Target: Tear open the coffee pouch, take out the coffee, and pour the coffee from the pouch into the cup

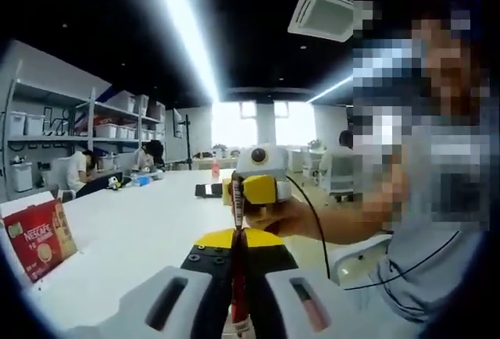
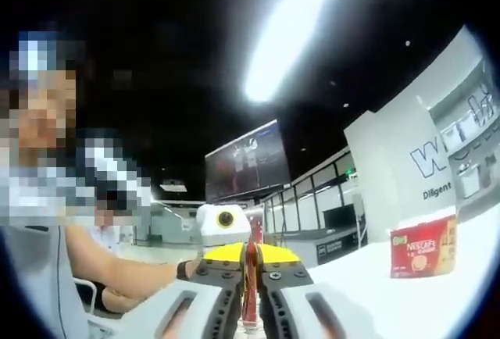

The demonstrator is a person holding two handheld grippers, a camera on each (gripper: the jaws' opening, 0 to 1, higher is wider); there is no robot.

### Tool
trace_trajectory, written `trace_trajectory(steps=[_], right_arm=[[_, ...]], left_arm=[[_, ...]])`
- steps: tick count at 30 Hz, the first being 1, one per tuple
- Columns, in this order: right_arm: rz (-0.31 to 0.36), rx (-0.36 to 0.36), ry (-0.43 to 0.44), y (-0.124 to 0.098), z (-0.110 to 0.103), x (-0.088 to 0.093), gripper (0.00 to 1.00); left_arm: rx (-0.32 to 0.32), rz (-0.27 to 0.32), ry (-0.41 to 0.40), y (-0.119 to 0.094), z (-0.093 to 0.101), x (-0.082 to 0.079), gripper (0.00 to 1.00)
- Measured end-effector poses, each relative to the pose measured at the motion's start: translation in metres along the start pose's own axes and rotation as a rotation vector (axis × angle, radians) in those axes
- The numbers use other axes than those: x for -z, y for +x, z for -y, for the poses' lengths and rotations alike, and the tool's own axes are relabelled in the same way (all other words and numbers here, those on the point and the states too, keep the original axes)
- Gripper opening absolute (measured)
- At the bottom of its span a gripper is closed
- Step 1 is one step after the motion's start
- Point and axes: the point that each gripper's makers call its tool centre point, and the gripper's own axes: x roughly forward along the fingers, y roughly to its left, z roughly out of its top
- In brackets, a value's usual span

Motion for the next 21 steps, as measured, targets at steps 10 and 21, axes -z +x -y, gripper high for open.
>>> trace_trajectory(steps=[10,21], right_arm=[[0.012,-0.002,0.021,0.0072,0.0004,0.0044,0.1],[0.041,-0.006,0.045,0.0067,0.0005,0.0011,0.02]], left_arm=[[-0.005,-0.025,-0.004,-0.0007,0.0027,0.0018,0.04],[-0.014,-0.011,-0.025,0.0002,0.0047,0.0013,0.15]])
